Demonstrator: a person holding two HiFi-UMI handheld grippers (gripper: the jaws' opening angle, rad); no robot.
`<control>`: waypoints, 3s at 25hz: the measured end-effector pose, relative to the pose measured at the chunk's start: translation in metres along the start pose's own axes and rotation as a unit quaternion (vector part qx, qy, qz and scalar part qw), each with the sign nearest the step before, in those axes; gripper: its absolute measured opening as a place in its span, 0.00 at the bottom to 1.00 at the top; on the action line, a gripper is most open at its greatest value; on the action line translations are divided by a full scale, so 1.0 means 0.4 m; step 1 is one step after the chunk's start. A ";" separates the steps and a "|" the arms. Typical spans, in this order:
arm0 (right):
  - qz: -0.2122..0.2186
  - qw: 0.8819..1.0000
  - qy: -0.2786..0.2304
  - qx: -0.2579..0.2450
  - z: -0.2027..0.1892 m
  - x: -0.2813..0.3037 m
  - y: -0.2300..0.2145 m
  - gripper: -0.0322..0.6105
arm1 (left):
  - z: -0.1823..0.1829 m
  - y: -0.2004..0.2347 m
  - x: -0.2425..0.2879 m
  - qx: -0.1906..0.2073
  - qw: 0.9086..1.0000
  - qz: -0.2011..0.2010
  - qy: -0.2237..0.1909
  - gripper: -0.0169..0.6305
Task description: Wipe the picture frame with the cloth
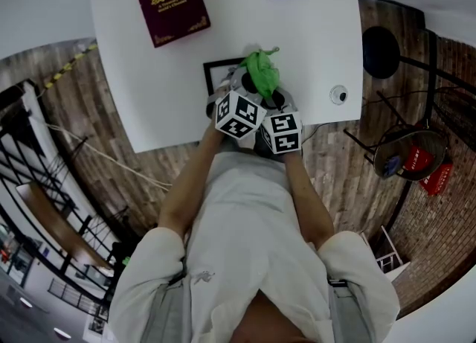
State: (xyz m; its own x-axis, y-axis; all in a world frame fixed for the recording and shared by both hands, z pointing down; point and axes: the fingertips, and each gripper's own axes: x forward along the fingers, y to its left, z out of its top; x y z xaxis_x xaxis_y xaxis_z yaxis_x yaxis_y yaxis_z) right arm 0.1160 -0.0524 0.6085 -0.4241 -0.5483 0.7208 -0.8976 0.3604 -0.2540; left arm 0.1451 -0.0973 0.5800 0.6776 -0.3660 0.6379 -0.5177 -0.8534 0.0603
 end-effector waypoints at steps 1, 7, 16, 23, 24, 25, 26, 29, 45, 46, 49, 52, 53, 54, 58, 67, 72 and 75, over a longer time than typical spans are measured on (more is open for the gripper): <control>0.001 1.000 0.000 0.002 0.001 0.000 0.000 0.20 | -0.005 0.001 0.004 0.001 1.000 -0.001 0.003 0.16; 0.000 1.000 0.000 -0.001 0.003 -0.004 0.001 0.20 | -0.012 0.003 0.001 0.012 1.000 -0.002 0.011 0.16; -0.009 1.000 0.002 -0.010 0.003 -0.005 0.000 0.20 | -0.053 0.031 -0.037 0.011 1.000 0.010 0.025 0.16; -0.019 1.000 0.001 -0.008 -0.001 -0.004 -0.007 0.20 | -0.102 0.053 -0.081 0.014 0.999 0.021 0.042 0.16; -0.020 1.000 0.001 -0.008 -0.002 -0.005 -0.007 0.20 | -0.107 0.056 -0.088 0.014 0.999 0.023 0.043 0.16; -0.021 1.000 0.000 -0.008 -0.002 -0.005 -0.008 0.20 | -0.111 0.060 -0.094 0.014 0.999 0.025 0.044 0.16; -0.022 1.000 0.000 -0.008 -0.001 -0.006 -0.008 0.20 | -0.115 0.064 -0.099 0.013 0.999 0.027 0.045 0.16; -0.025 1.000 0.000 -0.008 -0.002 -0.005 -0.009 0.20 | -0.130 0.081 -0.117 0.005 0.998 0.035 0.048 0.16; -0.037 0.999 0.000 -0.006 -0.003 -0.003 -0.011 0.20 | -0.200 0.158 -0.234 -0.024 0.994 0.083 0.060 0.16; -0.037 0.999 -0.001 -0.005 -0.003 -0.004 -0.011 0.20 | -0.207 0.164 -0.242 -0.030 0.994 0.085 0.060 0.16; -0.040 0.999 -0.003 -0.001 -0.002 -0.007 -0.015 0.20 | -0.225 0.179 -0.266 -0.032 0.993 0.095 0.067 0.16; -0.047 0.999 -0.006 0.000 -0.001 -0.015 -0.018 0.20 | -0.242 0.199 -0.294 -0.034 0.990 0.111 0.074 0.16; -0.049 0.999 -0.009 0.001 0.000 -0.021 -0.019 0.20 | -0.245 0.206 -0.304 -0.035 0.990 0.117 0.074 0.16; -0.050 0.999 -0.011 0.002 0.000 -0.027 -0.019 0.20 | -0.244 0.212 -0.315 -0.036 0.989 0.123 0.073 0.16; -0.053 0.998 -0.012 0.006 -0.013 -0.052 -0.015 0.20 | -0.211 0.219 -0.345 -0.033 0.989 0.132 0.056 0.16; -0.047 0.999 -0.006 -0.013 -0.040 -0.050 0.015 0.21 | -0.074 0.129 -0.304 -0.014 0.997 0.080 -0.003 0.16; -0.051 0.999 -0.016 0.002 -0.033 -0.045 0.009 0.20 | -0.039 0.079 -0.240 -0.001 0.999 0.049 -0.008 0.16; -0.051 0.998 -0.024 0.007 -0.030 -0.041 0.010 0.17 | -0.020 0.047 -0.196 0.008 1.000 0.028 -0.012 0.16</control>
State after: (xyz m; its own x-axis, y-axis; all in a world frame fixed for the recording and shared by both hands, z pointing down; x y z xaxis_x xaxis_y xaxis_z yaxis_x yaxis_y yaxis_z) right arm 0.1208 -0.0328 0.6033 -0.3362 -0.6171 0.7114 -0.9376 0.2902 -0.1914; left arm 0.0781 -0.0816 0.5371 0.6599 -0.4216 0.6219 -0.5471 -0.8370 0.0130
